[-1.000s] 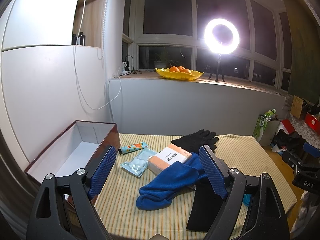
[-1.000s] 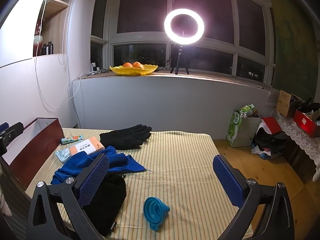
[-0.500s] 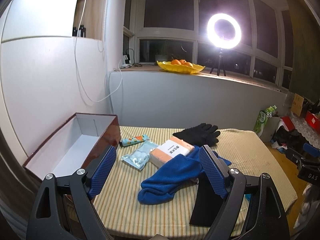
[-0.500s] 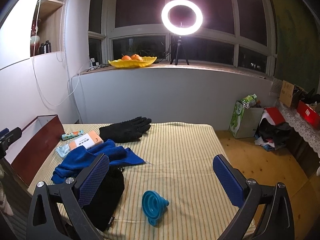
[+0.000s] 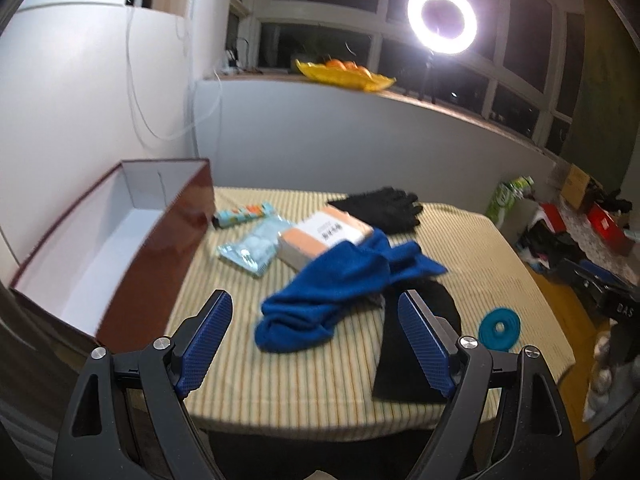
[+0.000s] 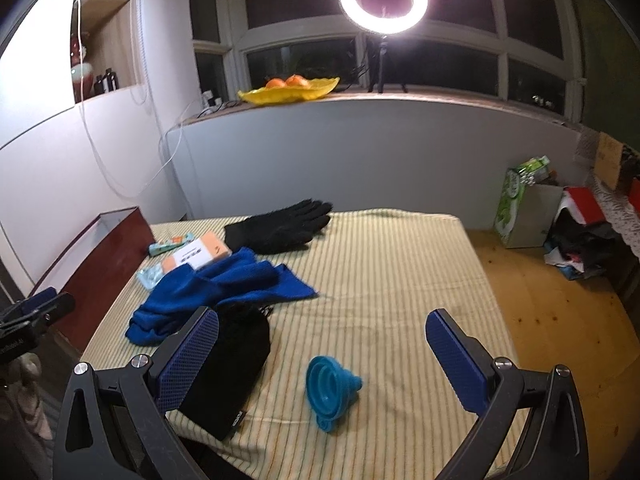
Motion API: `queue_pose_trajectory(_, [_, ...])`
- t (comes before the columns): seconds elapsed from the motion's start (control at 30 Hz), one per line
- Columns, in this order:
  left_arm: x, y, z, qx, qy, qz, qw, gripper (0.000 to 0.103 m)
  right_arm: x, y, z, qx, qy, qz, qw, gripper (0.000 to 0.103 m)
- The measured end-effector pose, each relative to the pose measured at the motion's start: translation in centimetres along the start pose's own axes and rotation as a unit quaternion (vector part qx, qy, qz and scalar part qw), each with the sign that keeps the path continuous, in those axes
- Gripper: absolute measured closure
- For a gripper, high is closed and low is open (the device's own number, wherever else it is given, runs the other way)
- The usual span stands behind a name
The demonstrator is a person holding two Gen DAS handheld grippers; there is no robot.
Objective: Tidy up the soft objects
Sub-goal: 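Lower the left gripper onto the black velvet pouch and close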
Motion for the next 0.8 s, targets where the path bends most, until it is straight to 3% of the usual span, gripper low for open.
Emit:
queue_pose_trajectory(0.2, [-1.5,-0.9,-1.1,-0.005,-0.036,0.042,0.9985,0.019,-2.4,-0.8,1.6,0.009,0.053,0.057,0.997,0.001])
queue_pose_trajectory(0.43, [-3.5,-2.1,-2.9,-0.019,-0.088,0.099,0.9910,0.023,-5.7,-1.8,3.0,0.011,0.090,0.115,0.989,0.002])
queue_pose_trajectory(0.6, [-5.3,-2.9,-3.7,-0.013,-0.116,0.134,0.9842,0.029,-7.7,-2.5,3.4,-0.021,0.127,0.162,0.978,0.016])
queue_pose_trajectory(0.67, [-6.0,-3.4,-4.0,-0.009,-0.130,0.149,0.9803,0.036,-8.5,-2.8,3.7,-0.027,0.136,0.179,0.974,0.028])
queue_pose_trajectory(0.8, [-7.3,-4.3,-4.9,-0.009,-0.149,0.176,0.9729,0.038,-10.1,-3.7,4.3,-0.042,0.155,0.219,0.962,0.035])
Point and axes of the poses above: each gripper's, at about its wrist camera, not at the fingertips, and x roughly against the way its jaws point, z to its left, y to its top, the point moved 6 cm from there along -x, roughly the way its jaws point, and after that the axes turned 1 degree about z, right-handed, at the moved point
